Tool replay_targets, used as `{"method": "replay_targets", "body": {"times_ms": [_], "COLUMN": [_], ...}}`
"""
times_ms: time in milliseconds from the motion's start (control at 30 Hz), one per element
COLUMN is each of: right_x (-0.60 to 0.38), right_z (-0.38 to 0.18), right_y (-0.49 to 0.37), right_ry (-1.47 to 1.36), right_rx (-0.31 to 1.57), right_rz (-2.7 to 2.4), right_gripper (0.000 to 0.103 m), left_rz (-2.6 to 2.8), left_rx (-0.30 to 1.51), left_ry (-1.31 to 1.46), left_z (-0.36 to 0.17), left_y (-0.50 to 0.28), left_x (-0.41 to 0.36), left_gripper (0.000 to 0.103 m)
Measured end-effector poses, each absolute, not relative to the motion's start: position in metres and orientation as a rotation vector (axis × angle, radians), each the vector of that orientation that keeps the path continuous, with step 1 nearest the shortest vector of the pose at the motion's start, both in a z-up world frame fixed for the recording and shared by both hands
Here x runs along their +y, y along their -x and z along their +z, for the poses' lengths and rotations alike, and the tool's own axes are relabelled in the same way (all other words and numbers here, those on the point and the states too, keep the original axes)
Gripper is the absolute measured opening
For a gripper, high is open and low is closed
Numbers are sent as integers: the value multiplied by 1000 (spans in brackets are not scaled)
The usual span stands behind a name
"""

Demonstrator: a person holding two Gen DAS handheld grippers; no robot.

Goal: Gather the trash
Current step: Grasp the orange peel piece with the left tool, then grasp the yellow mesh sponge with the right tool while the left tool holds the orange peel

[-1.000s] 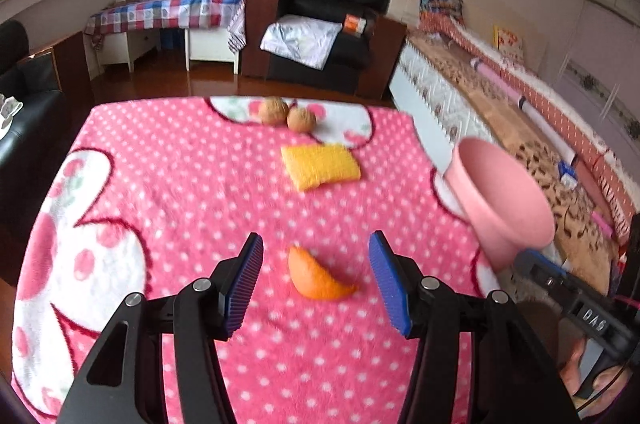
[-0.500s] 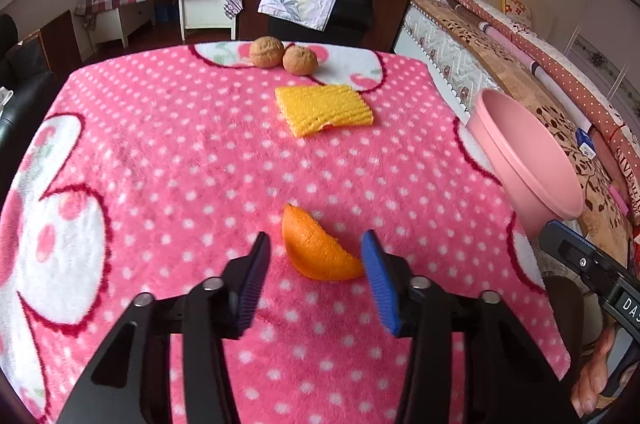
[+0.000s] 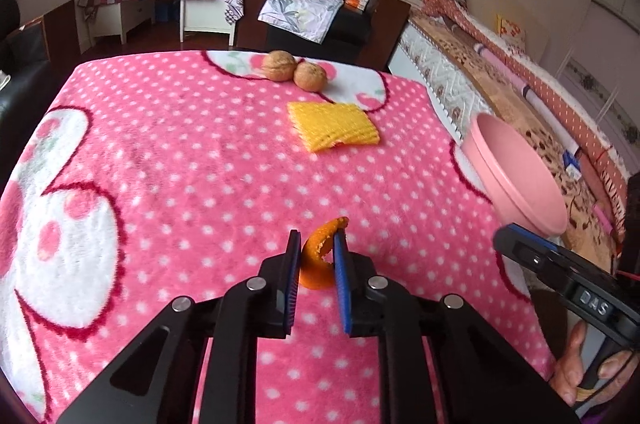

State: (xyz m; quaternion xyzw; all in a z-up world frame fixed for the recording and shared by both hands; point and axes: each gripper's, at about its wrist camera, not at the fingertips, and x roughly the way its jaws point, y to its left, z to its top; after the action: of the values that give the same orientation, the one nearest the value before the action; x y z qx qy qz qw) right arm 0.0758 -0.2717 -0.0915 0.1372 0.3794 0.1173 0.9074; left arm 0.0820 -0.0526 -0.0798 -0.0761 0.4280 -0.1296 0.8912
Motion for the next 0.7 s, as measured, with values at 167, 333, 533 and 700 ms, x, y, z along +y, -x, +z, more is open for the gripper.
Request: {"method": "replay_targets", "body": {"times_ms": [167,333,533,700], "right_x": [-257,-237,-217,-210], "right_z": [-86,-85,-88,-94], "right_y": [-104,-136,-173,-197], "right_ry": [-293,-291,-271,-256], "right_rx": [774,776,784,800], "right_rz": [277,312,306,283], "right_gripper": [32,32,32,35], "left_rz": [-249,-236,-234,-240], "left_rx": [862,855,862,869], "left_ry": [175,193,230,252], "left_z": [-76,-77,-80,-82], "left_y": [-78,-76,-78,-81], "left_x": [-35,-19,-6,0], "left_gripper": [15,15,15,15]}}
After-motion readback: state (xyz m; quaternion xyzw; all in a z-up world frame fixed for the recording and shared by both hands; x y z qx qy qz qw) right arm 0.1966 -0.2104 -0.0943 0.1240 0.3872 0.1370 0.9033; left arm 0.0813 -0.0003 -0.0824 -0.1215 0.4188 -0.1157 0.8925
